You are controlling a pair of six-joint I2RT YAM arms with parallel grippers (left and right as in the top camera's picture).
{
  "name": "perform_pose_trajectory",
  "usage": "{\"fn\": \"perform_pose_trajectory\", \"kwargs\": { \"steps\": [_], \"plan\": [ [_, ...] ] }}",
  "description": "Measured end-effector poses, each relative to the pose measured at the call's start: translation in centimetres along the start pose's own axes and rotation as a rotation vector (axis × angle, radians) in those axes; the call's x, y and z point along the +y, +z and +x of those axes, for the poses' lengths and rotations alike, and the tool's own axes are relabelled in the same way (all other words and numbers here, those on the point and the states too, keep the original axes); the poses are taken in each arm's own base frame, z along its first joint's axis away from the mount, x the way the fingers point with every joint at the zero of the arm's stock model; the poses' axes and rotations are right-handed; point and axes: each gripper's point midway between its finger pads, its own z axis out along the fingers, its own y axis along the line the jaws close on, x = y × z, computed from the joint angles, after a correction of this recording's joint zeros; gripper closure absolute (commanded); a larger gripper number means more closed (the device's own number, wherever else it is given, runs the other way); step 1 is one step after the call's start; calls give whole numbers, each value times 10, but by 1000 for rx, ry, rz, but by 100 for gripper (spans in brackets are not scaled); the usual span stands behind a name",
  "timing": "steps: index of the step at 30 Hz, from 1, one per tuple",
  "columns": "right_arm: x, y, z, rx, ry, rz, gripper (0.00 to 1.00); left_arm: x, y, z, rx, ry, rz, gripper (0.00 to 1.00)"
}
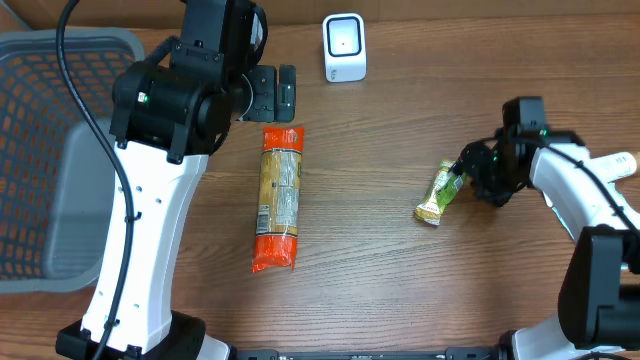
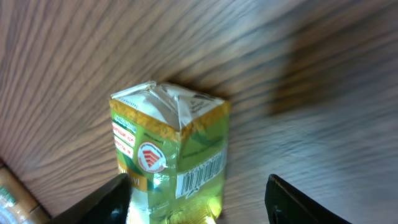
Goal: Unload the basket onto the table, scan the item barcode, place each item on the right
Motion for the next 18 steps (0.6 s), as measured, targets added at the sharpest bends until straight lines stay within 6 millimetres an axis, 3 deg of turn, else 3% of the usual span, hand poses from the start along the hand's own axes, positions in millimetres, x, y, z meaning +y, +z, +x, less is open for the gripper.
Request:
{"fn": "perform_pose_trajectory", "kwargs": {
  "steps": [7, 11, 13, 18],
  "plan": [
    [4, 26, 6, -20, -18, -122, 25, 0, 0, 0, 0, 0, 0, 1],
    [7, 30, 6, -45, -37, -169, 26, 0, 0, 0, 0, 0, 0, 1],
    [8, 31, 6, -54, -43, -180, 32, 0, 0, 0, 0, 0, 0, 0],
    [7, 35, 11, -51, -49, -179, 60, 0, 0, 0, 0, 0, 0, 0]
  ]
}}
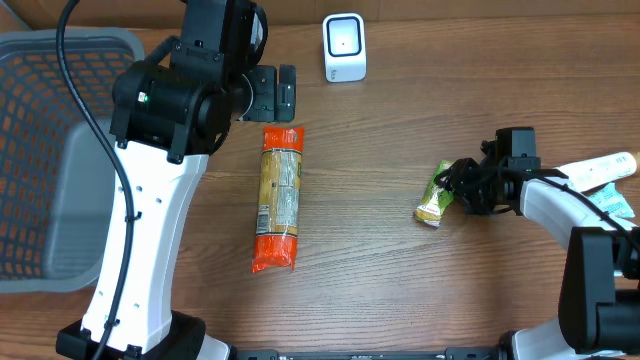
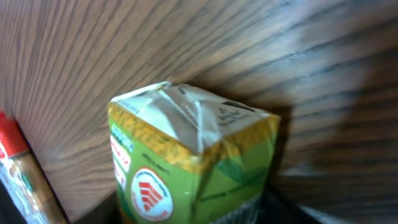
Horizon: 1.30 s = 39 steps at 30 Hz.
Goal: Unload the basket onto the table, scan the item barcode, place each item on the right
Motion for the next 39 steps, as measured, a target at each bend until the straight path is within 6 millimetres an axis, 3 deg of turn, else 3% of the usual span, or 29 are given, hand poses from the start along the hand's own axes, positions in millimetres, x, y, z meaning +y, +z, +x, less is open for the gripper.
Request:
{"fn": "perform_pose_trajectory", "kwargs": {
  "steps": [7, 13, 16, 19, 23, 26, 30, 38, 39],
  "plan": [
    [-4, -3, 10, 49, 6, 31, 80, 0, 0, 0, 0, 0, 0, 0],
    [-9, -24, 20, 131, -24, 194, 81, 0, 0, 0, 0, 0, 0, 0],
    [1, -45, 16, 119, -108, 333, 73, 0, 0, 0, 0, 0, 0, 0],
    [26, -61, 6, 46, -236, 431, 65, 0, 0, 0, 0, 0, 0, 0],
    [54, -66, 8, -65, -431, 553, 65, 0, 0, 0, 0, 0, 0, 1],
    [56, -63, 22, -83, -546, 663, 65, 0, 0, 0, 0, 0, 0, 0],
    [44, -48, 29, -69, -614, 796, 65, 0, 0, 0, 0, 0, 0, 0],
    [32, -48, 13, -103, -408, 756, 55, 0, 0, 0, 0, 0, 0, 1],
    [30, -51, 8, -103, -374, 737, 50, 0, 0, 0, 0, 0, 0, 0]
  ]
}}
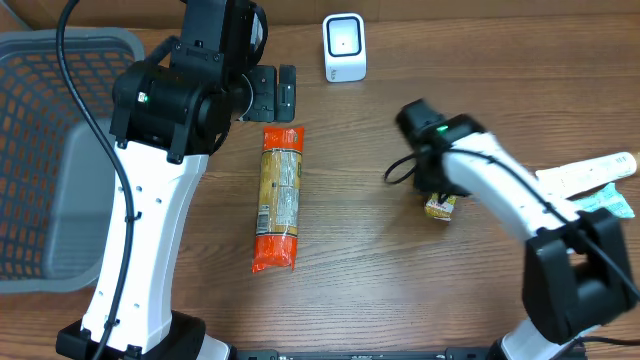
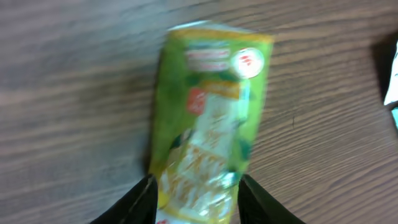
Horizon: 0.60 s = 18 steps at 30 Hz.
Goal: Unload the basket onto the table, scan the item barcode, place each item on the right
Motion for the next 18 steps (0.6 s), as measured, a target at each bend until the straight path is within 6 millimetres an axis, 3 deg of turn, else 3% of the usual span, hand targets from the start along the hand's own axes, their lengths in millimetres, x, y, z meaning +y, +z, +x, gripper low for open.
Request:
{"fn": "perform_pose_trajectory", "kwargs": {
  "steps": [1, 4, 9, 11, 16, 18],
  "plan": [
    [-7, -1, -6, 14, 50, -40, 39, 0, 0, 0, 0, 0, 0, 0],
    [-23, -4, -22, 32, 138, -157, 29, 0, 0, 0, 0, 0, 0, 1],
    [-39, -1, -37, 98, 210, -396, 30, 0, 0, 0, 0, 0, 0, 1],
    [-38, 4, -32, 130, 213, -477, 32, 0, 0, 0, 0, 0, 0, 0],
    [-19, 24, 2, 224, 181, -629, 35, 0, 0, 0, 0, 0, 0, 0],
    [-6, 34, 12, 216, 155, -666, 41, 0, 0, 0, 1, 0, 0, 0]
  ]
}}
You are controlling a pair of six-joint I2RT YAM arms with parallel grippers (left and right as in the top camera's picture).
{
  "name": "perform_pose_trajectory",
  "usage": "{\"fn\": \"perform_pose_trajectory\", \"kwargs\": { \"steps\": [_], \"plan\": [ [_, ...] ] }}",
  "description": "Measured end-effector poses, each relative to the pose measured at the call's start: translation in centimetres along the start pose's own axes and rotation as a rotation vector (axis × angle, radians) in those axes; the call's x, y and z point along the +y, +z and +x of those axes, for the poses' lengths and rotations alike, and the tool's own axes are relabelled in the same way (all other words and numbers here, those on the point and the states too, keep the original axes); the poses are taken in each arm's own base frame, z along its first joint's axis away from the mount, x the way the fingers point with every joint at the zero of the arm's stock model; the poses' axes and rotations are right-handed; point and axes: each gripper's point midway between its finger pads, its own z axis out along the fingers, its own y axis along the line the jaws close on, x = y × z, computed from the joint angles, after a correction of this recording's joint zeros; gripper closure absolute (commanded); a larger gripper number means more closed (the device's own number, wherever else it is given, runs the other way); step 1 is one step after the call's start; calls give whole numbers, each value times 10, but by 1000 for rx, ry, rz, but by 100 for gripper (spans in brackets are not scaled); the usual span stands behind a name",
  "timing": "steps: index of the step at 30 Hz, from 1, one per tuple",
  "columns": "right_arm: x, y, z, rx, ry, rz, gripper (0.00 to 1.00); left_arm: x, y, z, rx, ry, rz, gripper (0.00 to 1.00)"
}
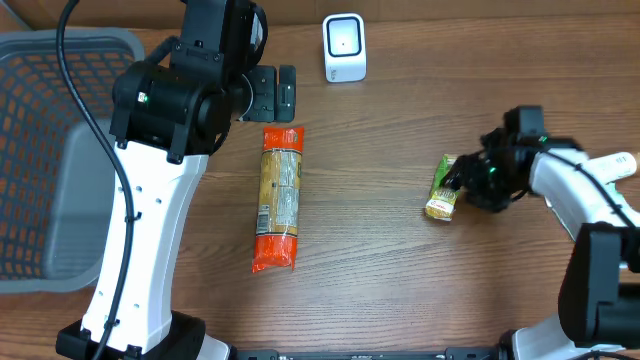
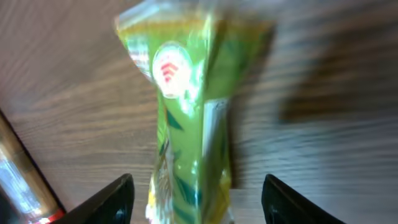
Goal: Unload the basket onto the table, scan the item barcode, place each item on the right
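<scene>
A small green snack packet (image 1: 441, 187) lies on the wooden table right of centre. In the right wrist view the packet (image 2: 186, 112) shows a narrow, blurred side, and no barcode can be seen. My right gripper (image 1: 472, 181) is just right of it, open, with its fingers (image 2: 118, 199) wide on either side of the packet's near end and not pressing it. The white scanner (image 1: 344, 47) stands at the back edge. My left gripper (image 1: 275, 92) hangs open and holds nothing, left of the scanner.
A long orange-and-red noodle package (image 1: 279, 198) lies below the left gripper. A grey mesh basket (image 1: 60, 60) fills the left side. White and blue packets (image 1: 598, 180) lie at the right edge, beside the right arm.
My right arm is back on the right side of the packet. Its jaws, then narrow round the packet, now stand wide. The packet sits slightly farther back and shows another side.
My right gripper was open to the right of the green packet, with a barcode showing. Then it was low and close against it. Then the arm was over the packet from the left with the jaws narrow. Now the gripper is open beside the turned packet. The left arm stayed still.
</scene>
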Motion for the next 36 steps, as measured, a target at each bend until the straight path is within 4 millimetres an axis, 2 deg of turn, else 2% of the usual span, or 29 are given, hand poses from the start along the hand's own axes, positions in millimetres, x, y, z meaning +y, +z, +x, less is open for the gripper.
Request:
{"fn": "perform_pose_trajectory", "kwargs": {
  "steps": [5, 9, 15, 21, 23, 26, 29, 32, 36],
  "plan": [
    [-4, 26, 18, 12, 7, -26, 70, 0, 0, 0, -1, 0, 0, 0],
    [-3, 28, 18, 8, 26, -43, 95, 0, 0, 0, -1, 0, 0, 0],
    [-5, 21, 22, 30, 41, -10, 96, 0, 0, 0, -1, 0, 0, 1],
    [-26, -5, 35, 75, 48, 307, 96, 0, 0, 0, -2, 0, 0, 0],
    [-22, -14, 34, 49, -4, 410, 96, 0, 0, 0, -1, 0, 0, 0],
    [-1, -19, 28, -29, -110, 511, 96, 0, 0, 0, -1, 0, 0, 0],
    [14, -19, 39, -75, -207, 620, 96, 0, 0, 0, -1, 0, 0, 0],
    [15, -13, 52, -88, -278, 738, 96, 0, 0, 0, -1, 0, 0, 0],
    [18, 9, 47, -132, -324, 809, 96, 0, 0, 0, -1, 0, 0, 1]
  ]
}}
